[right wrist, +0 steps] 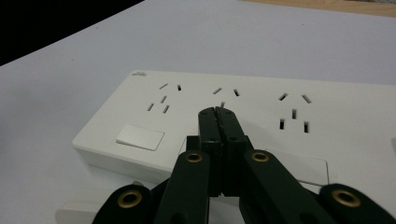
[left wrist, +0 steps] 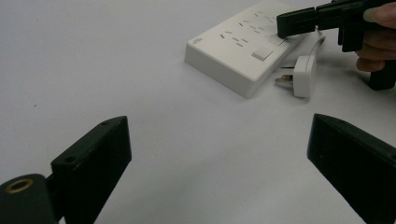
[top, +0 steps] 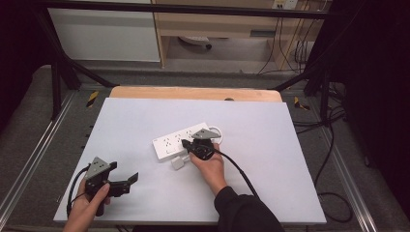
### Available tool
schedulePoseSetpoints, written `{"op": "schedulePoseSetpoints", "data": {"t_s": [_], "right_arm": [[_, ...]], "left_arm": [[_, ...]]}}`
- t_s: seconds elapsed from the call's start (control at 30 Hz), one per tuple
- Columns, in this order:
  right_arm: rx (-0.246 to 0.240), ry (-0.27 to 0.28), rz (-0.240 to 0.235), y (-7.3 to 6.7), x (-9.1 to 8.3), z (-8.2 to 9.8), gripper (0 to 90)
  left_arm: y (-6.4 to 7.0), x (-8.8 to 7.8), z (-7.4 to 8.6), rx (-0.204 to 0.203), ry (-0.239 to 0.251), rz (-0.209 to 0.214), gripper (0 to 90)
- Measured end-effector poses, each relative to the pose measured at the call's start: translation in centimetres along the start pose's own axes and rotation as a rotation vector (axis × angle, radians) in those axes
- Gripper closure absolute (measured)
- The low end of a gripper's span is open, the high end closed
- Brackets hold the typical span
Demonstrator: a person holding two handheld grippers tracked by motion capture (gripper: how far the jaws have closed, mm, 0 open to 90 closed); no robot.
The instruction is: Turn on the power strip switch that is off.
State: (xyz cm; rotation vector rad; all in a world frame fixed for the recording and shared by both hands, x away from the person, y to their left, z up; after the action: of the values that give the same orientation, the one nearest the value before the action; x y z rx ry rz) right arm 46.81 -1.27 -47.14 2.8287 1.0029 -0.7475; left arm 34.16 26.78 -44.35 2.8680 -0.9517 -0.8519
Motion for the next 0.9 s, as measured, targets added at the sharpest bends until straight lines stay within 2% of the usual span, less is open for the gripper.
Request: {"op": "schedulePoseSetpoints", "data": {"t_s": [0.3,0.47,0.63,0.87,0.9], "right_arm": [[-0.005,0.0,0.009,-0.11,0.05,-0.01,90.0],[0.041,-0.003,0.001,-0.02,0.23,-0.07,90.0],[0.051,-0.006,0.002,-0.07,0.34,-0.11,90.0],[0.028,-0.007,0.018,-0.18,0.16,-0.06,90.0],[0.019,-0.013,0.039,-0.07,0.11,-0.03,90.0]], "left_arm": [[0.04,-0.03,-0.05,0.005,0.002,-0.004,6.4],[0.05,0.0,-0.02,0.006,-0.001,-0.004,6.4],[-0.01,-0.03,-0.02,0.008,-0.002,-0.006,6.4],[0.0,-0.06,-0.03,0.009,0.0,-0.006,6.4],[0.0,-0.07,-0.03,0.009,0.0,-0.006,6.4]]}}
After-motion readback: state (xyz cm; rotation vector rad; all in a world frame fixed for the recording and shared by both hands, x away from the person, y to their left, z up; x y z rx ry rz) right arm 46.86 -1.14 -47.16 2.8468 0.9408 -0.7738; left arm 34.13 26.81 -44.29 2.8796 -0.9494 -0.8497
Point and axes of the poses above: each handheld gripper's, and its own axes: x roughly forward along the jaws, z roughly out of its underside, y roughly to its right, the point moved 3 cm from there along x, roughly forward along the jaws, and after that the axes turned 6 degrees about z, right-handed, at the moved point
